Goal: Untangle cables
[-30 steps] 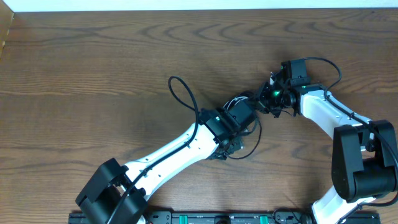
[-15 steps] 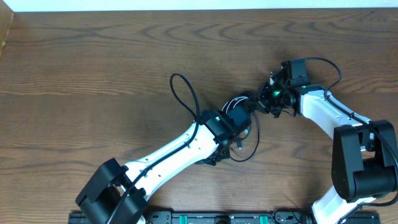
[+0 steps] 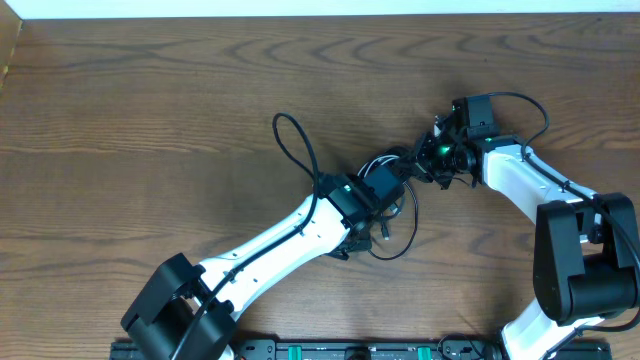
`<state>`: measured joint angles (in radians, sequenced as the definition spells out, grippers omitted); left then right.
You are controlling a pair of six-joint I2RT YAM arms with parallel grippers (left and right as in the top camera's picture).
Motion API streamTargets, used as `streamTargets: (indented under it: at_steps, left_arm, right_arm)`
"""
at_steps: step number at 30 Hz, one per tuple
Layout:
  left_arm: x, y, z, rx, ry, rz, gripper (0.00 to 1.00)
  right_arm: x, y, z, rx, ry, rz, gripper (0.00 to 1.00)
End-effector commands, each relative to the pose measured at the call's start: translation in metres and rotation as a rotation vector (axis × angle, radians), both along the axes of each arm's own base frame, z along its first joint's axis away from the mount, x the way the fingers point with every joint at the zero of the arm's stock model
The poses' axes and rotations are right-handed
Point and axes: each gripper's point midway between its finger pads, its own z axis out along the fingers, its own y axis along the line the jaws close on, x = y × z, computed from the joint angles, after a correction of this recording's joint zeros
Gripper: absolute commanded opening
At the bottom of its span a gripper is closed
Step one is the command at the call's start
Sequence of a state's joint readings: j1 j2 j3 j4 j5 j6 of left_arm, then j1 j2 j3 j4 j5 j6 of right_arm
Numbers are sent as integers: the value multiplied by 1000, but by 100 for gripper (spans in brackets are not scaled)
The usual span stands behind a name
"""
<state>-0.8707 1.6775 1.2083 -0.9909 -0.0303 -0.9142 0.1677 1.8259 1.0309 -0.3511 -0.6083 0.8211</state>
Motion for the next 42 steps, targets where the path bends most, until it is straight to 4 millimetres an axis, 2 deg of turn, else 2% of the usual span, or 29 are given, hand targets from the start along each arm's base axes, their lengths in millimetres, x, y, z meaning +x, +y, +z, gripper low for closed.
streamTargets:
  at_steps: [1, 4, 8, 12, 15, 20, 28, 42]
  left_arm:
    - [4, 1, -2, 3, -14, -25, 72]
    - [16, -1, 6, -14, -35, -77, 72]
    - [27, -3, 15, -51, -72, -57, 72]
    - [34, -17, 16, -108, -104, -58, 72]
    - [33, -30, 17, -150, -107, -80, 72]
    - [26, -35, 16, -149, -104, -107, 72]
    - [12, -39, 4, -137, -89, -144, 72]
    - [9, -34, -19, -86, -58, -146, 72]
  right_arm:
    - [-1, -3, -4, -19, -3, 4, 1]
    - [-1, -3, -4, -20, -3, 4, 1]
    - [0, -4, -5, -31, -5, 0, 1]
    - [0, -4, -6, -33, -5, -1, 1]
    - [0, -4, -6, -33, -5, -1, 1]
    - [0, -4, -6, -33, -5, -1, 1]
    - [0, -4, -6, -33, -5, -1, 1]
    - [0, -4, -6, -33, -5, -1, 1]
